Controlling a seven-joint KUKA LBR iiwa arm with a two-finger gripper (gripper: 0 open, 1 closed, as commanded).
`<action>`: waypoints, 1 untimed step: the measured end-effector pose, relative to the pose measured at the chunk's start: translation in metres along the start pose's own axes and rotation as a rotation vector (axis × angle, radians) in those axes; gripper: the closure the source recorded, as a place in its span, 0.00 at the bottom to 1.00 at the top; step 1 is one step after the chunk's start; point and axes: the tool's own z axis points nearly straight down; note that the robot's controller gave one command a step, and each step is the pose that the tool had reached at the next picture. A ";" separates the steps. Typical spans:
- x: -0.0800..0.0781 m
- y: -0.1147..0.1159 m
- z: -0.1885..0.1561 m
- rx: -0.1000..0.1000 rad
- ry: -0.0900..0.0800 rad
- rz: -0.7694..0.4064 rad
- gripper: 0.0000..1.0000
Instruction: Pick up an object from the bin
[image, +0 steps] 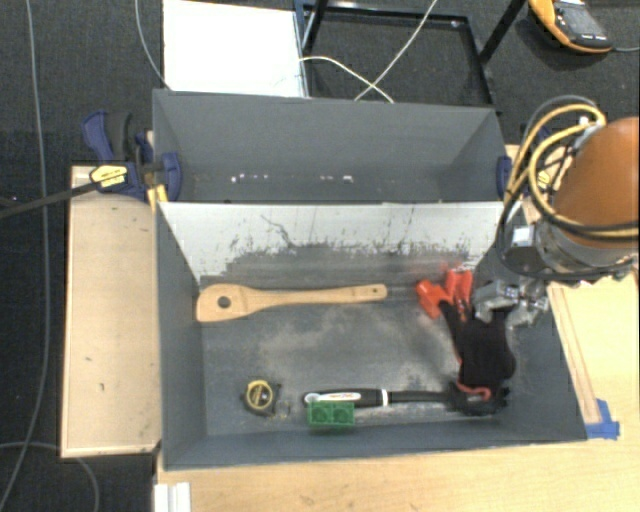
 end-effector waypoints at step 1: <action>0.018 0.000 0.074 -0.008 0.000 -0.171 1.00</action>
Offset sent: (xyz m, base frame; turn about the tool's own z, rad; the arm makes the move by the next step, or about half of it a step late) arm -0.0128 0.0168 -0.0227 0.1406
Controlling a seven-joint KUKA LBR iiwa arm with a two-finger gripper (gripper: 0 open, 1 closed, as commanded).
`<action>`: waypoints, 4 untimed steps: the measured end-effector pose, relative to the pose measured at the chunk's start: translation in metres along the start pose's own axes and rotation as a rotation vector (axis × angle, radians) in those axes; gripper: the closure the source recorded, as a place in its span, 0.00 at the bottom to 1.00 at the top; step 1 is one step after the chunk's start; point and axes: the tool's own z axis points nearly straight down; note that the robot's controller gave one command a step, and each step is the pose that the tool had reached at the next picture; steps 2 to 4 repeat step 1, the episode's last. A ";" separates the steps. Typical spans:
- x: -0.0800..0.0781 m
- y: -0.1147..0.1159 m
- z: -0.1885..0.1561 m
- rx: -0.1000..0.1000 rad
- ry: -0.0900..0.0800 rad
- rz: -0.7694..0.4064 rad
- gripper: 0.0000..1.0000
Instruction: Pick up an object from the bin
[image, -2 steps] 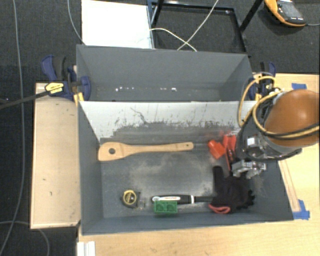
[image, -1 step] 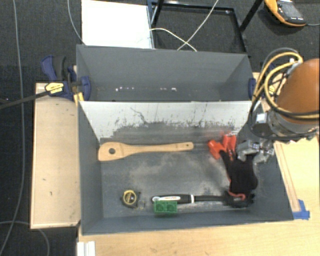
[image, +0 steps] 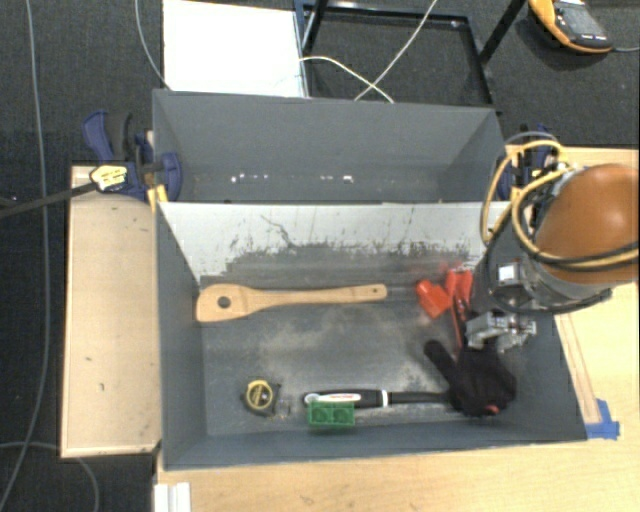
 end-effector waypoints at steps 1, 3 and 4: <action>-0.004 0.006 0.023 -0.007 0.000 0.036 1.00; -0.004 0.006 0.023 -0.007 0.000 0.036 1.00; -0.004 0.006 0.023 -0.007 0.000 0.036 1.00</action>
Offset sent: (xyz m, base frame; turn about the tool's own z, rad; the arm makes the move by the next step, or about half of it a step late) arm -0.0508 -0.0155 -0.0386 -0.2192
